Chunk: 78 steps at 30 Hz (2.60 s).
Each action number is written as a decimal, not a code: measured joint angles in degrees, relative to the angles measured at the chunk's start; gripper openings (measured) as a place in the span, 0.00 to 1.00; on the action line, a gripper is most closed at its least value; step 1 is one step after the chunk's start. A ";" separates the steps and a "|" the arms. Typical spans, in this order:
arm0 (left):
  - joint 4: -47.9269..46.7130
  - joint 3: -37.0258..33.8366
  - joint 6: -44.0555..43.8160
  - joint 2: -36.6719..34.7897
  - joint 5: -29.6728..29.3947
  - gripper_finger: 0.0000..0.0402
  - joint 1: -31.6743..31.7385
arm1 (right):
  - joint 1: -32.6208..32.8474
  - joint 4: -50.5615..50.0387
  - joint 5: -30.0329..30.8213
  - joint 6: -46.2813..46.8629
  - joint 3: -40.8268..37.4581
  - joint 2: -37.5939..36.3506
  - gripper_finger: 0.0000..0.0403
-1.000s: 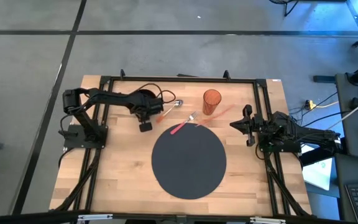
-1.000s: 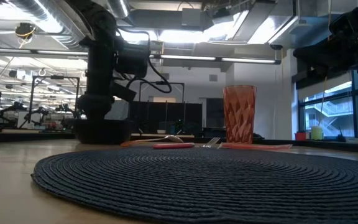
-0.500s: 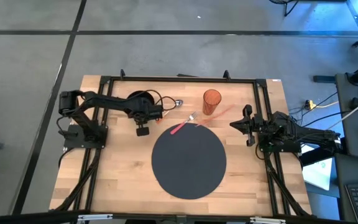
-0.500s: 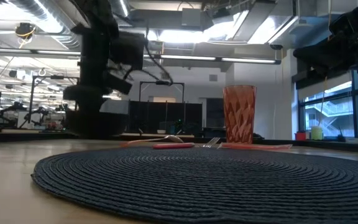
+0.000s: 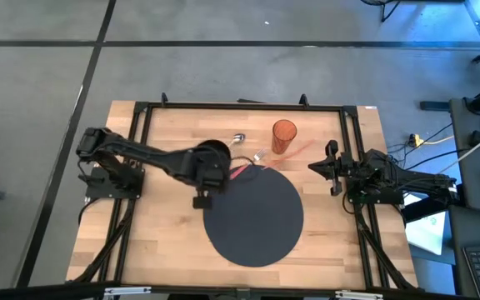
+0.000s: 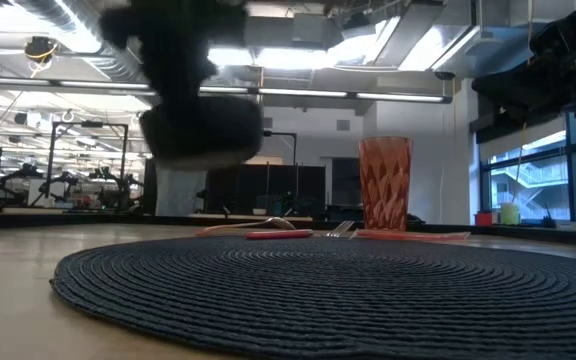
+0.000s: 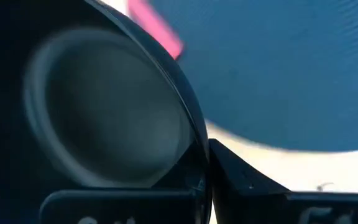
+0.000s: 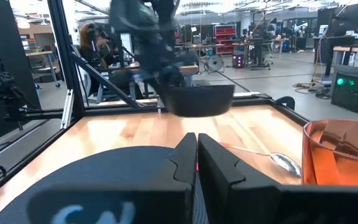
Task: Pick & Place Utensil
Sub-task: Put the black bowl on the center of the blue mat
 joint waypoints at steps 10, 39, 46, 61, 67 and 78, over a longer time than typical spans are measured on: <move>-3.62 24.42 6.04 19.36 4.30 0.01 -8.92 | 0.00 0.06 0.00 0.41 0.01 0.00 0.04; -10.62 47.93 22.55 44.01 6.79 0.01 -15.22 | 0.00 0.06 0.00 0.22 0.00 0.00 0.04; -8.92 47.93 24.21 44.03 5.48 0.01 -14.84 | -0.01 0.06 0.00 0.22 0.00 0.00 0.04; -8.26 47.93 24.34 44.03 6.96 0.04 -14.42 | 0.00 0.06 0.00 0.26 0.00 0.00 0.04; -8.26 47.93 24.29 44.03 7.05 0.11 -14.74 | -0.01 0.06 0.00 0.22 0.00 0.00 0.04; -10.01 52.18 23.07 44.03 6.95 0.27 -16.12 | -0.01 0.06 0.00 0.23 0.00 0.01 0.04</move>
